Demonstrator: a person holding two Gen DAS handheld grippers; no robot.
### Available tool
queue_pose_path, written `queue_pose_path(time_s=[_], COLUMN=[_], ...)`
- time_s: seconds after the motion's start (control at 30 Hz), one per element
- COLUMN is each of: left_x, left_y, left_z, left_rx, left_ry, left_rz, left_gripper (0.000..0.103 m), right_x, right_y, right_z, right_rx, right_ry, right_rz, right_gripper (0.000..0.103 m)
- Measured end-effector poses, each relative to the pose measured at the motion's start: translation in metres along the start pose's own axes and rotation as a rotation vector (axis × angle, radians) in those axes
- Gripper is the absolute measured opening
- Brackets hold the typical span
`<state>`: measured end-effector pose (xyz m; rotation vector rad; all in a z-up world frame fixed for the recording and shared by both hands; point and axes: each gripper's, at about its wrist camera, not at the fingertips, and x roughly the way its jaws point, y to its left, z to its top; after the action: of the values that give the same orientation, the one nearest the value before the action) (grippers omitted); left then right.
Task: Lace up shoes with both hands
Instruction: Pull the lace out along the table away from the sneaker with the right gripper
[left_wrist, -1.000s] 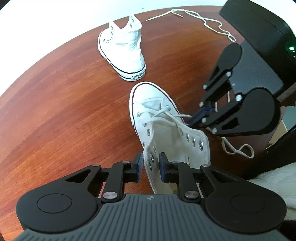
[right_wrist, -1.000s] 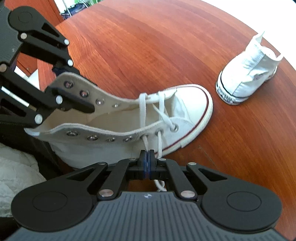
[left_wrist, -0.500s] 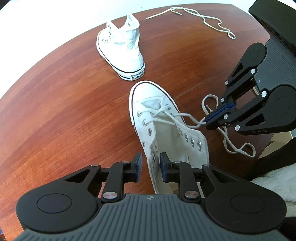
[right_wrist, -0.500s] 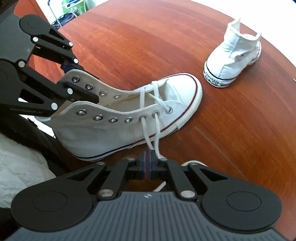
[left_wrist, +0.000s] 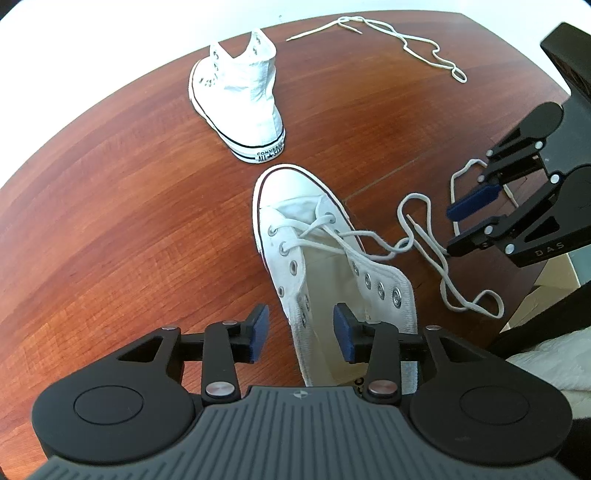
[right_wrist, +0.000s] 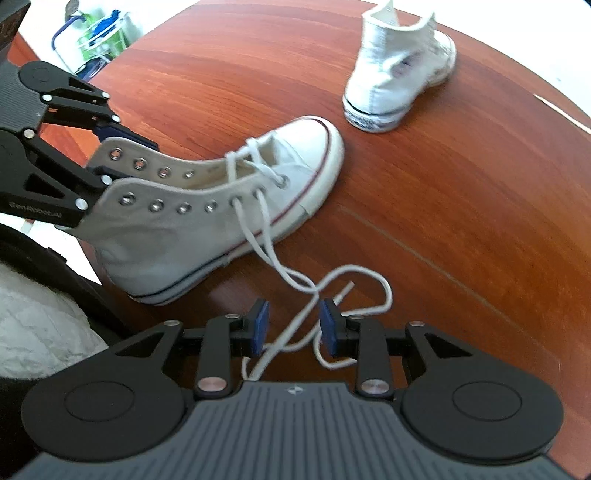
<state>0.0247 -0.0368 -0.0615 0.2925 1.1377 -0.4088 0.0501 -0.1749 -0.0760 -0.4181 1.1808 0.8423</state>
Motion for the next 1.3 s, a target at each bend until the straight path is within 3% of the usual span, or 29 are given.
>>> queue_pose_path(time_s=[0.23,0.47,0.73,0.97,1.3], left_x=[0.001,0.003,0.002,0.005,0.006], left_y=[0.001,0.001,0.001,0.001,0.003], left_z=[-0.001,-0.001,-0.003,-0.004,-0.005], left_rx=[0.007,0.016,0.024,0.016,-0.003], left_ry=[0.011,0.025,0.021,0.028,0.035], left_rz=[-0.002,-0.015,-0.015,-0.013,-0.008], left_gripper=[0.050,0.052,0.052,0.052,0.052], right_x=[0.000,0.001,0.001,-0.007,-0.026], right_y=[-0.009,-0.021,-0.023,-0.041,-0.056], right_z=[-0.011,-0.012,-0.023,-0.051,-0.075], right_rx=[0.067,0.156,0.180,0.284,0.194], right_ry=[-0.011,-0.045,-0.019,0.006,0.036], right_rz=[-0.044,-0.148,-0.158,-0.183,-0.183], right_gripper=[0.032,0.032,0.032,0.032,0.030])
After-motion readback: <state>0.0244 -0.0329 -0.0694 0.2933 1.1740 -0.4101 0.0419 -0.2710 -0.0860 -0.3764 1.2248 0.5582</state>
